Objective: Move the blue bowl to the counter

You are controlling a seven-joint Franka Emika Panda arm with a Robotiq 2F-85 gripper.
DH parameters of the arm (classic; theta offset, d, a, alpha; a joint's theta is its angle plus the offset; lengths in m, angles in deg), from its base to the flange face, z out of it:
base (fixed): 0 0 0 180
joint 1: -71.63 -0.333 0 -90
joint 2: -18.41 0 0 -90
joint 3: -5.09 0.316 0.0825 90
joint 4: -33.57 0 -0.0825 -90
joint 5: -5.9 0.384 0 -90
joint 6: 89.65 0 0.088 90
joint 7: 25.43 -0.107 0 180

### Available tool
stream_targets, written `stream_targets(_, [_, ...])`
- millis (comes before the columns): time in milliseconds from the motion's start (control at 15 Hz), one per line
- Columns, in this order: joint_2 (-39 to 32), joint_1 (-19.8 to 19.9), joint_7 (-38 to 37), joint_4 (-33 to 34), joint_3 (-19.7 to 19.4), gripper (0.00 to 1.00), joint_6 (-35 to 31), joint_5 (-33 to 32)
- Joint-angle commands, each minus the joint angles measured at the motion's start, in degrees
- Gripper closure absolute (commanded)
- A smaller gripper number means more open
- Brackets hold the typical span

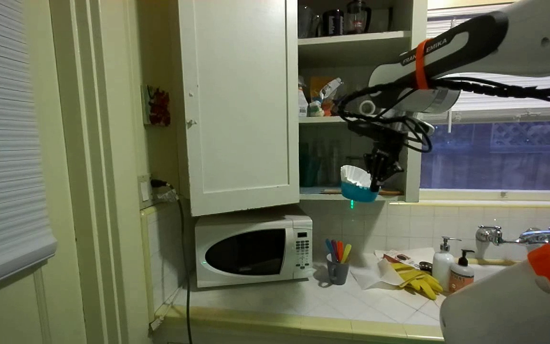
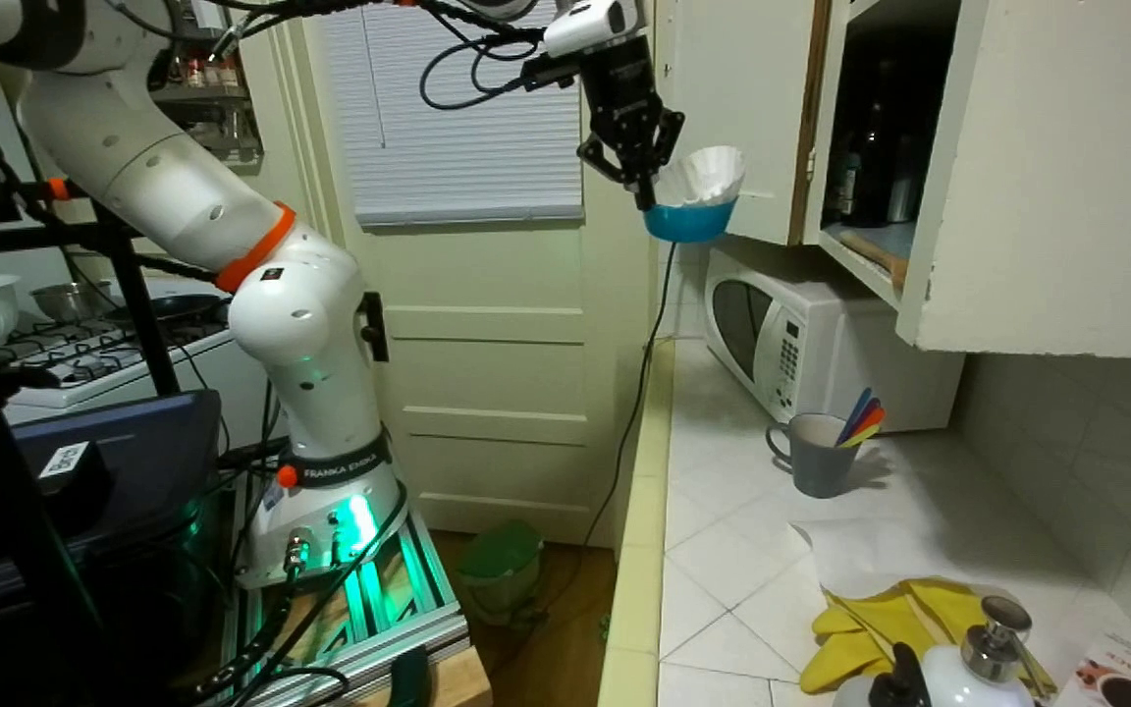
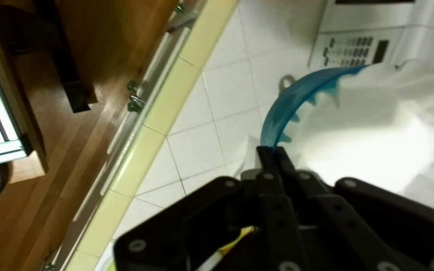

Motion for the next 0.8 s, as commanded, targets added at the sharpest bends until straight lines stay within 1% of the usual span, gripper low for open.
stream_targets(0, [0.67, 0.33, 1.68, -3.67, 1.11, 0.99, 8.22, 4.39])
stream_targets(67, [-0.62, 2.17, -1.43, -4.59, 3.07, 0.99, 9.35, 2.74])
stream_targets(133, [-2.15, 2.27, -2.74, -5.9, 3.44, 0.99, 9.29, 3.31])
stream_targets(267, [-5.52, 3.91, -7.95, -9.38, 5.82, 0.99, 5.05, 1.4])
stream_targets(333, [-8.02, 4.06, -10.24, -10.93, 6.63, 0.99, 3.5, 1.09])
stream_targets(400, [-9.37, 5.06, -12.9, -13.35, 7.45, 0.99, -0.09, -0.42])
stream_targets(533, [-13.88, 6.09, -18.25, -15.65, 8.15, 0.99, -5.27, -2.48])
stream_targets(733, [-21.07, 7.94, -26.39, -16.46, 6.93, 0.99, -13.48, -6.16])
